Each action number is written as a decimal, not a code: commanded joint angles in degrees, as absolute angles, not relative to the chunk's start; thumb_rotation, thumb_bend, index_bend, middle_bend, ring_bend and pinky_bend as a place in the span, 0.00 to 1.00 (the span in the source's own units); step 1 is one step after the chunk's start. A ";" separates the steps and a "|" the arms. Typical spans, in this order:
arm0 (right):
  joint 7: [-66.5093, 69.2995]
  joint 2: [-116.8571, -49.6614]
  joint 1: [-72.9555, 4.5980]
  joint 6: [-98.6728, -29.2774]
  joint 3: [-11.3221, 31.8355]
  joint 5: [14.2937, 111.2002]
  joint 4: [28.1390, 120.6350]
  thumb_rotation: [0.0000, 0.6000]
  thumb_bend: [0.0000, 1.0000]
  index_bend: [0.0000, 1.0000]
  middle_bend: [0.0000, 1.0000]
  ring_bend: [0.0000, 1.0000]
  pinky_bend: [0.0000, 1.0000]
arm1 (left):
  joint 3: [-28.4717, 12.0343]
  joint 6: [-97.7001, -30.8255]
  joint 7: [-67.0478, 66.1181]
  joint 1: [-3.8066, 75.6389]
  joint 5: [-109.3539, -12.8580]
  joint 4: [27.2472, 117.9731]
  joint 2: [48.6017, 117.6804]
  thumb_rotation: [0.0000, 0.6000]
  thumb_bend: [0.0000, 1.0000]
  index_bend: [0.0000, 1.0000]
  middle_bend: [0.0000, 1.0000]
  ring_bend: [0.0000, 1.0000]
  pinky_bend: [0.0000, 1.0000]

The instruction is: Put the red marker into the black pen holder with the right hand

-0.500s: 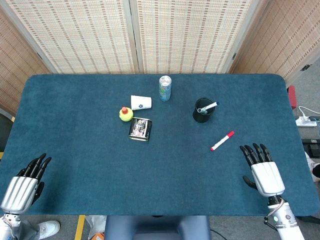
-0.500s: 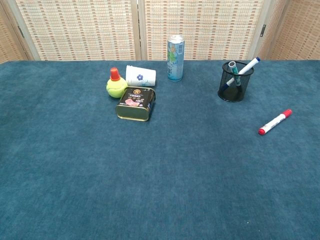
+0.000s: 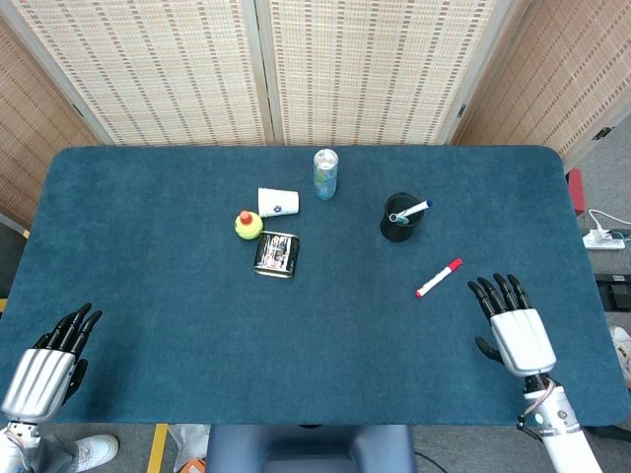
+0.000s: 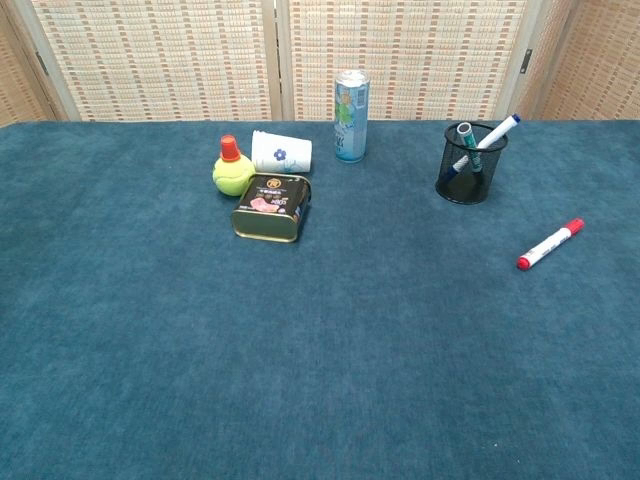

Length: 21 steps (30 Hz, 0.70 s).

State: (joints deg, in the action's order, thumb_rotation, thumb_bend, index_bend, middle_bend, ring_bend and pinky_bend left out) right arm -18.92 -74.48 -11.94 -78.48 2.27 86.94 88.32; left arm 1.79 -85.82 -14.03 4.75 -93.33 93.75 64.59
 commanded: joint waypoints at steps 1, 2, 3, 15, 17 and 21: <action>-16.11 -78.62 -16.47 -73.90 4.50 87.14 79.54 1.00 0.14 0.19 0.12 0.05 0.06 | 1.62 -85.61 -14.03 4.86 -92.99 93.89 64.56 1.00 0.46 0.06 0.00 0.11 0.39; -15.23 -79.64 -18.16 -71.86 4.71 87.50 76.42 1.00 0.14 0.21 0.12 0.05 0.06 | 1.60 -85.60 -14.07 4.84 -92.91 93.90 64.57 1.00 0.46 0.06 0.00 0.11 0.39; -14.44 -80.45 -19.47 -70.23 4.78 87.80 73.99 1.00 0.14 0.22 0.13 0.05 0.06 | 1.59 -85.60 -14.09 4.83 -92.87 93.93 64.57 1.00 0.46 0.06 0.00 0.11 0.39; -6.16 -91.75 -28.87 -59.39 4.55 88.24 51.05 1.00 0.14 0.26 0.13 0.05 0.07 | 1.54 -85.28 -14.54 4.89 -92.58 94.03 64.70 1.00 0.46 0.07 0.00 0.11 0.39; -5.63 -93.12 -29.43 -59.09 4.45 88.23 48.84 1.00 0.14 0.27 0.14 0.05 0.07 | 1.52 -85.12 -14.63 4.95 -92.48 94.02 64.72 1.00 0.46 0.07 0.00 0.11 0.39; -4.63 -95.54 -30.10 -58.75 4.24 87.88 45.40 1.00 0.14 0.30 0.15 0.06 0.09 | 1.42 -84.82 -14.73 5.05 -92.13 94.11 64.72 1.00 0.46 0.07 0.00 0.11 0.39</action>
